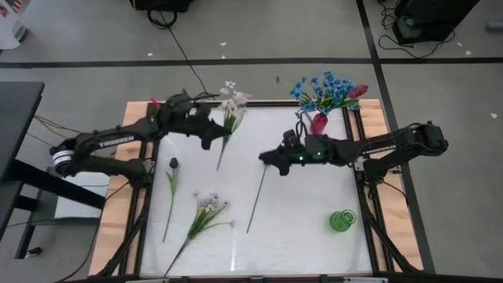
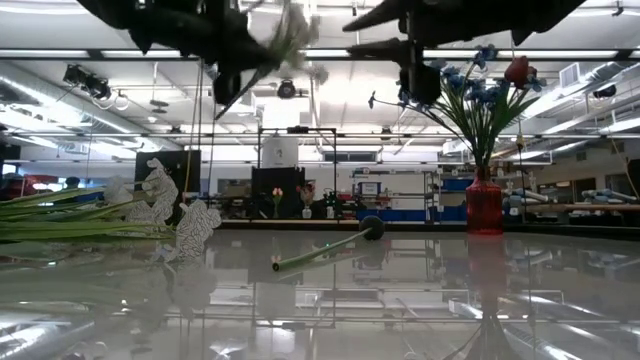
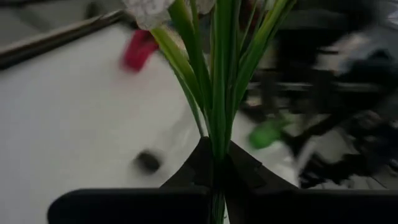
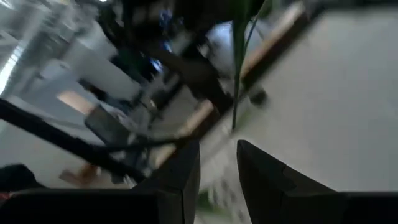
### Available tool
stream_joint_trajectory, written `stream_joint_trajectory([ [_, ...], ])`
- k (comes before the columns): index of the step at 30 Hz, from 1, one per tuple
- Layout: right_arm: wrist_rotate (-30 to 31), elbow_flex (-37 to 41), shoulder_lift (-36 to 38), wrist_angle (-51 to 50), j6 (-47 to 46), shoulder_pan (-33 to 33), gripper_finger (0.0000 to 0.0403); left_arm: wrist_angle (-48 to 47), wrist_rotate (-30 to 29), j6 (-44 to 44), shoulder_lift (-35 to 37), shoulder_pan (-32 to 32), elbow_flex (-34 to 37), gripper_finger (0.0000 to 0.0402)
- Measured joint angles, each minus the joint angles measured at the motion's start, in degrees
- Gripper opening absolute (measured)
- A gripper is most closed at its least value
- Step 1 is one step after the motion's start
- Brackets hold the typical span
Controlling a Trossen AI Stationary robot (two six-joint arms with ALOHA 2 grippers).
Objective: Sort flowers into vase by color
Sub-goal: Put the top white flowers into the green vase
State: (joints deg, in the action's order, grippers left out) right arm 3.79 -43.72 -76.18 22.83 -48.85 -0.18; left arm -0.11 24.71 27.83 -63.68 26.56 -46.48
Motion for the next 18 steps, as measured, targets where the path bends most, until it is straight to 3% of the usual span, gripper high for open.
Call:
stream_joint_trajectory([
  [4, -0.77, 0.0, 0.01, 7.19, 5.47, -1.86, 0.012, 6.4, -2.78, -0.12, -0.28, -6.9, 0.0, 0.0018],
  [8, -3.73, 0.0, -0.07, 8.24, 10.27, -2.43, 0.0154, 11.33, -7.19, -1.43, -1.72, -12.75, 0.0, 0.0018],
  [14, -4.89, -0.45, -0.07, 9.34, 11.08, -1.92, 0.0226, 18.05, -12.69, -1.5, -4.8, -17.0, -0.02, 0.0018],
  [18, -4.65, -2.97, -0.73, 6.49, 12.95, -1.84, 0.0241, 20.43, -13.37, -0.61, -8.7, -18.9, -0.02, 0.0018],
])
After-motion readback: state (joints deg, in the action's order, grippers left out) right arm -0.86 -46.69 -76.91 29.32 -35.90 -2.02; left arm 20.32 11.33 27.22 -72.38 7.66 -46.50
